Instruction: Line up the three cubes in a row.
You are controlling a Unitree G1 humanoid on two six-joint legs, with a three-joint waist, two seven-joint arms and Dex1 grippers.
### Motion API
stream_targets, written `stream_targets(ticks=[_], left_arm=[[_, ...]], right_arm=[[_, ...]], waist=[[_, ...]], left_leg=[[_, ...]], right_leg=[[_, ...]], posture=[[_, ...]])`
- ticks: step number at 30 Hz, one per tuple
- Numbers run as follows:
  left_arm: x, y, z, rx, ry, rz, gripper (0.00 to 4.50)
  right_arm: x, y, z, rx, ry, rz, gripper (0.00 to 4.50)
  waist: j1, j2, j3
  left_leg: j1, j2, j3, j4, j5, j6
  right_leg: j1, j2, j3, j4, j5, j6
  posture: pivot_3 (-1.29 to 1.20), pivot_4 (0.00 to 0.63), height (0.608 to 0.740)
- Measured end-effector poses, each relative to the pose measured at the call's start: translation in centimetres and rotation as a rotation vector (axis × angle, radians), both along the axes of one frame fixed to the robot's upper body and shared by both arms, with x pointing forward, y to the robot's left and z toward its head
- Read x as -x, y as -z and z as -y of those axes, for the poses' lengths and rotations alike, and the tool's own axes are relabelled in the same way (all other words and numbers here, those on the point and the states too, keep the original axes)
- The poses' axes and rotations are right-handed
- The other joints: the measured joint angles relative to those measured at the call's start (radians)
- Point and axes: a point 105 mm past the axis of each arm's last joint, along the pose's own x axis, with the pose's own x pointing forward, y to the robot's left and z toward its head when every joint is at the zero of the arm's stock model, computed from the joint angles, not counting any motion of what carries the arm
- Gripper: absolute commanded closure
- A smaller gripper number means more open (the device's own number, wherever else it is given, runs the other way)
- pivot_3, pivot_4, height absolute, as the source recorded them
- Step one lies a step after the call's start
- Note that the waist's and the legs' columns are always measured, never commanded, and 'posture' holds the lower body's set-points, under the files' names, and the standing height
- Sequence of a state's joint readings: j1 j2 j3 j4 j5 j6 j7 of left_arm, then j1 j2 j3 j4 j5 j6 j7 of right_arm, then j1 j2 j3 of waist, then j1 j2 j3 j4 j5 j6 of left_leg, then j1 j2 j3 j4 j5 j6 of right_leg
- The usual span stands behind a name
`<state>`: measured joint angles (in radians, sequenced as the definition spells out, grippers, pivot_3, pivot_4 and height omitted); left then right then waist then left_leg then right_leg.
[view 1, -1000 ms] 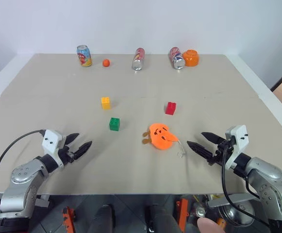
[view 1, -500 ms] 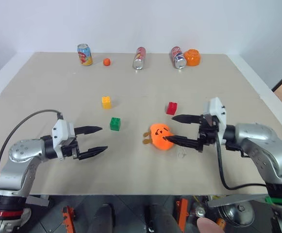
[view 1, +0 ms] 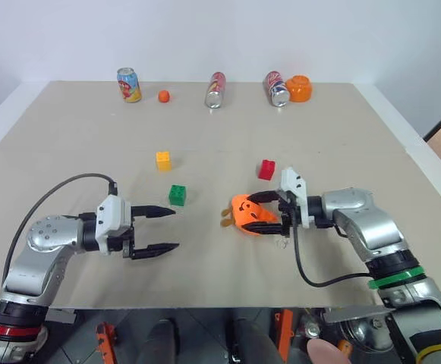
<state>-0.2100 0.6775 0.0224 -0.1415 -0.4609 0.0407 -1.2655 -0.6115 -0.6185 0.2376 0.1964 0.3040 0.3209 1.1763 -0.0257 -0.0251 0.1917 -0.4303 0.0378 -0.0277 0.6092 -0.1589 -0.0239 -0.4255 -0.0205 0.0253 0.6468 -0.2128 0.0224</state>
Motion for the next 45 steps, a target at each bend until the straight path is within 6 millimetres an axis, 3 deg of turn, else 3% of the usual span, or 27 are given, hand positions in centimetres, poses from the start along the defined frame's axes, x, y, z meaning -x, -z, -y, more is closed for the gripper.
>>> stream_targets(ticks=[2, 3, 12, 20, 26, 33, 35, 39, 40, 43, 45], left_arm=[[0.0, 0.1, 0.1, -0.001, 0.002, 0.003, 0.92], [0.0, 0.0, 0.2, 0.001, 0.003, 0.009, 0.92], [-0.3, -0.3, 0.7, 0.039, -0.014, 0.034, 0.92], [-1.7, -1.4, 2.6, 0.090, 0.028, 0.076, 0.92], [-2.5, -1.4, 4.7, 0.123, 0.080, 0.090, 0.92], [-2.5, -0.6, 6.4, 0.127, 0.154, 0.064, 0.92], [-2.7, -0.7, 6.7, 0.129, 0.167, 0.065, 0.92], [-2.9, -0.8, 7.2, 0.136, 0.194, 0.071, 0.92], [-2.9, -0.6, 7.3, 0.136, 0.199, 0.068, 0.92], [-2.9, -0.2, 7.4, 0.134, 0.205, 0.054, 0.92], [-2.9, -0.2, 7.5, 0.135, 0.209, 0.053, 0.92]], right_arm=[[-0.3, 0.4, -0.3, -0.002, -0.001, 0.008, 0.95], [-0.4, 0.5, -0.3, -0.001, -0.003, 0.014, 1.52], [0.4, 0.5, -0.2, -0.033, -0.039, 0.017, 4.41], [1.3, 0.8, 0.2, -0.041, 0.014, 0.003, 4.41], [2.0, -0.3, 2.6, -0.059, 0.135, -0.019, 4.41], [1.8, -6.8, 10.2, -0.027, 0.381, 0.161, 4.41], [1.0, -7.0, 12.5, 0.006, 0.483, 0.207, 4.41], [-1.6, -5.0, 18.6, 0.127, 0.812, 0.248, 4.41], [-2.0, -4.6, 20.1, 0.161, 0.888, 0.261, 3.96], [-3.0, -3.7, 22.8, 0.240, 1.046, 0.324, 3.16], [-3.4, -3.5, 23.2, 0.244, 1.090, 0.352, 2.43]], waist=[[0.000, 0.000, 0.000], [0.000, 0.000, 0.000], [0.002, 0.000, 0.000], [0.005, -0.001, -0.002], [0.007, -0.001, -0.001], [0.006, 0.000, -0.001], [0.005, 0.000, -0.001], [0.004, 0.001, -0.001], [0.003, 0.001, -0.001], [0.000, 0.001, -0.001], [-0.001, 0.001, -0.001]], left_leg=[[0.000, 0.000, 0.000, 0.001, 0.000, 0.000], [0.001, 0.000, 0.000, 0.002, 0.000, 0.000], [0.002, 0.001, 0.000, 0.002, 0.000, 0.000], [0.004, 0.001, 0.000, 0.004, 0.000, 0.000], [0.000, -0.001, 0.000, 0.008, 0.000, -0.001], [0.000, -0.002, 0.001, 0.010, 0.000, -0.001], [0.001, -0.002, 0.001, 0.010, 0.000, 0.000], [0.001, -0.002, 0.005, 0.011, 0.000, 0.000], [0.001, -0.003, 0.006, 0.011, 0.001, 0.000], [0.001, -0.004, 0.009, 0.011, 0.000, 0.000], [0.001, -0.004, 0.009, 0.010, 0.000, 0.001]], right_leg=[[0.001, 0.000, 0.000, 0.000, 0.000, 0.000], [0.001, 0.000, 0.000, 0.000, 0.000, 0.000], [0.003, 0.001, 0.000, 0.002, 0.001, 0.000], [0.005, 0.001, 0.000, 0.002, 0.001, 0.000], [0.005, -0.001, 0.001, 0.002, 0.002, 0.002], [0.005, -0.001, 0.002, 0.002, 0.002, 0.003], [0.005, -0.001, 0.002, 0.002, 0.002, 0.003], [0.004, -0.002, 0.006, 0.002, 0.002, 0.003], [0.004, -0.002, 0.008, 0.002, 0.003, 0.004], [0.003, -0.001, 0.012, 0.002, 0.005, 0.008], [0.003, -0.001, 0.015, 0.002, 0.006, 0.009]], posture=[[0.00, 0.150, 0.740], [0.00, 0.150, 0.740], [0.00, 0.150, 0.740], [0.00, 0.150, 0.740], [0.00, 0.150, 0.740], [0.00, 0.150, 0.740], [0.00, 0.150, 0.740], [0.00, 0.150, 0.740], [0.00, 0.150, 0.740], [0.00, 0.150, 0.740], [0.00, 0.150, 0.740]])
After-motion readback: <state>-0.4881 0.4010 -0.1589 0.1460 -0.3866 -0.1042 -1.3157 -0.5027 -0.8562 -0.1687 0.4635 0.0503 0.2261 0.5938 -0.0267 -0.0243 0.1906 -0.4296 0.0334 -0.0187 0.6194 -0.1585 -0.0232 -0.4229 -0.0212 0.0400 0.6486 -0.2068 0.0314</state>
